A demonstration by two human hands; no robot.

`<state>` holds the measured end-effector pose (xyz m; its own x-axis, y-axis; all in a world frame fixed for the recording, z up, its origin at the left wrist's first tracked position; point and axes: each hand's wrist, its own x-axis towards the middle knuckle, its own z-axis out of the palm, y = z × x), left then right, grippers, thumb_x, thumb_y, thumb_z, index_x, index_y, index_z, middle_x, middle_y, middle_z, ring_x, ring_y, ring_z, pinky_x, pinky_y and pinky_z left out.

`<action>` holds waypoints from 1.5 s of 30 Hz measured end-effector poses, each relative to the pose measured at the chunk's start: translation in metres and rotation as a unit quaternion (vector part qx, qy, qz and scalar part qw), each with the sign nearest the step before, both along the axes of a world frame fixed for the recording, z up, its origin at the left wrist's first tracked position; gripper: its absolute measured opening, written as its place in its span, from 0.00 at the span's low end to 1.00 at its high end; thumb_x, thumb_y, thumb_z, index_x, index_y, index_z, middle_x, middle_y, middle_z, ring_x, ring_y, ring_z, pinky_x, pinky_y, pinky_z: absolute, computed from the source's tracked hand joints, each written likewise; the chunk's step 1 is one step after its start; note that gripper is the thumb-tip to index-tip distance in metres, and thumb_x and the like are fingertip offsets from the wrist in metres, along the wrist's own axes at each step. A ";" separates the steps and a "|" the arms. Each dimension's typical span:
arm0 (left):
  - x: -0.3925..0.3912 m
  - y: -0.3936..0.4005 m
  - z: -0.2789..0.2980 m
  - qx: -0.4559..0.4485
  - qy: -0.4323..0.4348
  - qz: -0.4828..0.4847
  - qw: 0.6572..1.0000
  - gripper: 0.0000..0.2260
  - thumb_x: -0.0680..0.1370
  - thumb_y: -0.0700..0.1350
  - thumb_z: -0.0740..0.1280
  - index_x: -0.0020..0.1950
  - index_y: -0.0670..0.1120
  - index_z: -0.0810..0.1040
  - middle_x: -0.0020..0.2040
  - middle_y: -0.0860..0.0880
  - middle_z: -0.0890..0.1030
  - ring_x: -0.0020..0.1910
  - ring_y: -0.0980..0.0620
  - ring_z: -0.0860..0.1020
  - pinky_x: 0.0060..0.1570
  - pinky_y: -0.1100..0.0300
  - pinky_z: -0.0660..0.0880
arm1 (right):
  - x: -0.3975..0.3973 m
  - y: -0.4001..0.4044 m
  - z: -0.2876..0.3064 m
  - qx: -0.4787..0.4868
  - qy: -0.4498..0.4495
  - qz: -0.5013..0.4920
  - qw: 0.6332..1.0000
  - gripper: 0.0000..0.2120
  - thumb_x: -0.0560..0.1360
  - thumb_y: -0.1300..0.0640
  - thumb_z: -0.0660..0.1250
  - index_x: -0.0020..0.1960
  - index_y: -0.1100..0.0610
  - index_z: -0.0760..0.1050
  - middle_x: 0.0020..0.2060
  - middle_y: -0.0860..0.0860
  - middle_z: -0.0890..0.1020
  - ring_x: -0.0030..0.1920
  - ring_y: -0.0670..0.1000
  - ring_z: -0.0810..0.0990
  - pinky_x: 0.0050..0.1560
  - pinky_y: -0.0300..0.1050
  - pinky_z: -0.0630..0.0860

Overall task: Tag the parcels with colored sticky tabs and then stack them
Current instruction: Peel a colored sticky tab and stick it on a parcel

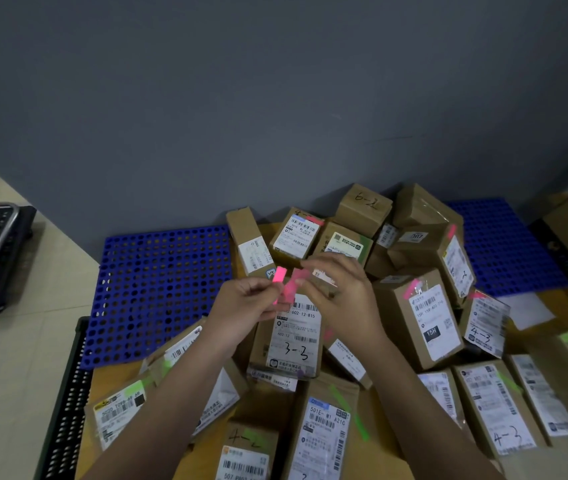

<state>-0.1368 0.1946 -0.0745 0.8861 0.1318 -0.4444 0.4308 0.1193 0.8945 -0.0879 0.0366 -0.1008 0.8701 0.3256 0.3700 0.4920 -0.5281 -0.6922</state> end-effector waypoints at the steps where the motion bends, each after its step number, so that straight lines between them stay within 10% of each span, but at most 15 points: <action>1: 0.000 0.000 0.000 -0.003 -0.003 0.006 1.000 0.05 0.77 0.40 0.66 0.47 0.42 0.82 0.41 0.47 0.85 0.40 0.54 0.84 0.37 0.68 0.77 | -0.001 -0.001 -0.003 -0.014 -0.066 0.014 0.998 0.11 0.73 0.51 0.70 0.51 0.56 0.83 0.48 0.49 0.81 0.50 0.48 0.78 0.53 0.34 0.69; 14: 0.002 -0.001 0.000 0.019 -0.022 0.012 1.000 0.05 0.77 0.42 0.67 0.46 0.44 0.82 0.40 0.47 0.85 0.40 0.54 0.84 0.38 0.68 0.78 | -0.003 -0.004 -0.018 -0.090 -0.195 0.055 0.975 0.10 0.75 0.53 0.69 0.49 0.58 0.84 0.43 0.51 0.82 0.45 0.50 0.77 0.44 0.42 0.75; 21: 0.002 0.000 -0.005 0.031 -0.021 0.006 0.999 0.04 0.77 0.42 0.67 0.47 0.44 0.82 0.41 0.47 0.85 0.41 0.53 0.84 0.38 0.68 0.77 | -0.005 -0.001 -0.018 0.068 0.039 0.040 0.996 0.06 0.77 0.56 0.67 0.50 0.55 0.82 0.42 0.46 0.83 0.44 0.45 0.80 0.43 0.48 0.78; 34: 0.002 0.014 -0.032 0.100 0.010 0.013 0.995 0.05 0.78 0.40 0.66 0.46 0.47 0.81 0.37 0.53 0.85 0.38 0.58 0.83 0.41 0.65 0.78 | 0.007 0.000 -0.020 0.342 0.345 -0.063 0.872 0.05 0.76 0.65 0.66 0.48 0.63 0.80 0.41 0.58 0.84 0.43 0.53 0.83 0.47 0.43 0.80; 40: 0.005 0.016 -0.047 0.032 0.027 0.124 0.991 0.05 0.79 0.41 0.64 0.45 0.46 0.78 0.39 0.51 0.84 0.37 0.57 0.83 0.37 0.66 0.79 | 0.022 -0.004 -0.036 0.205 0.349 -0.055 0.913 0.04 0.74 0.62 0.71 0.41 0.60 0.81 0.37 0.54 0.83 0.40 0.52 0.82 0.47 0.50 0.80; 45: 0.014 0.008 -0.058 -0.018 0.039 0.169 0.985 0.06 0.80 0.42 0.62 0.48 0.42 0.77 0.43 0.47 0.84 0.40 0.55 0.84 0.39 0.65 0.79 | 0.035 0.016 -0.038 0.022 0.292 -0.019 0.956 0.05 0.72 0.56 0.73 0.45 0.52 0.78 0.39 0.47 0.82 0.40 0.44 0.81 0.41 0.35 0.75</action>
